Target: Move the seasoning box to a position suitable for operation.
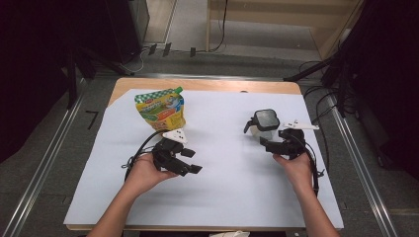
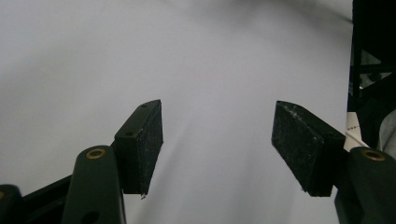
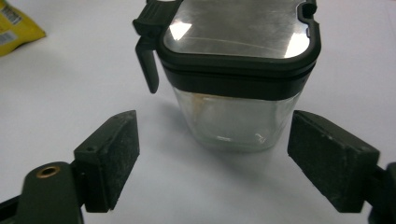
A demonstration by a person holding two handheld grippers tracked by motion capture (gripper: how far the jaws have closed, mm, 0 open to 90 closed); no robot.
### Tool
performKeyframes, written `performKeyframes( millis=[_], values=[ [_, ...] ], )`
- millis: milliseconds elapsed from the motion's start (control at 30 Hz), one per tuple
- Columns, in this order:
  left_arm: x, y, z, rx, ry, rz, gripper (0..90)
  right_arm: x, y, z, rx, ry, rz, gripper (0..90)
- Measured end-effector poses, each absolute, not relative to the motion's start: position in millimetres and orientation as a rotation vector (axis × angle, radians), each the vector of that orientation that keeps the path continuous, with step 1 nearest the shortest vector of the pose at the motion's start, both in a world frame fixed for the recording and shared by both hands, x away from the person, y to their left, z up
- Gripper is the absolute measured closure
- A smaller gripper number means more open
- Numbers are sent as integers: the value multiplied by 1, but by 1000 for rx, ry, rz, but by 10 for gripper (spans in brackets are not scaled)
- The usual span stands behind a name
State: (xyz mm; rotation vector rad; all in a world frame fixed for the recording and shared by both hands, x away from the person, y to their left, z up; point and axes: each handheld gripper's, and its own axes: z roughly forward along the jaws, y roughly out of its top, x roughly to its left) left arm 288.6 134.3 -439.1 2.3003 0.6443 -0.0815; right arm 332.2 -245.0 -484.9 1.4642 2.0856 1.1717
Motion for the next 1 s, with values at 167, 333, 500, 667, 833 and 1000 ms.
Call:
performKeyframes(
  millis=[167, 333, 500, 667, 833, 1000],
  values=[
    [287, 136, -439, 2299, 642, -78, 345, 340, -242, -487, 1472, 2023, 1153, 134],
    [287, 137, -438, 2288, 648, -77, 345, 353, -233, -492, 1464, 2023, 1117, 127],
    [287, 137, -439, 2292, 652, -79, 345, 360, -227, -499, 1471, 1977, 1112, 121],
    [287, 137, -439, 2291, 651, -86, 346, 369, -224, -503, 1464, 1954, 1119, 129],
    [284, 140, -440, 2296, 668, -85, 346, 374, -219, -506, 1464, 1927, 1113, 126],
    [281, 146, -440, 2285, 690, -75, 347, 378, -217, -509, 1443, 1908, 1115, 126]
  ],
)
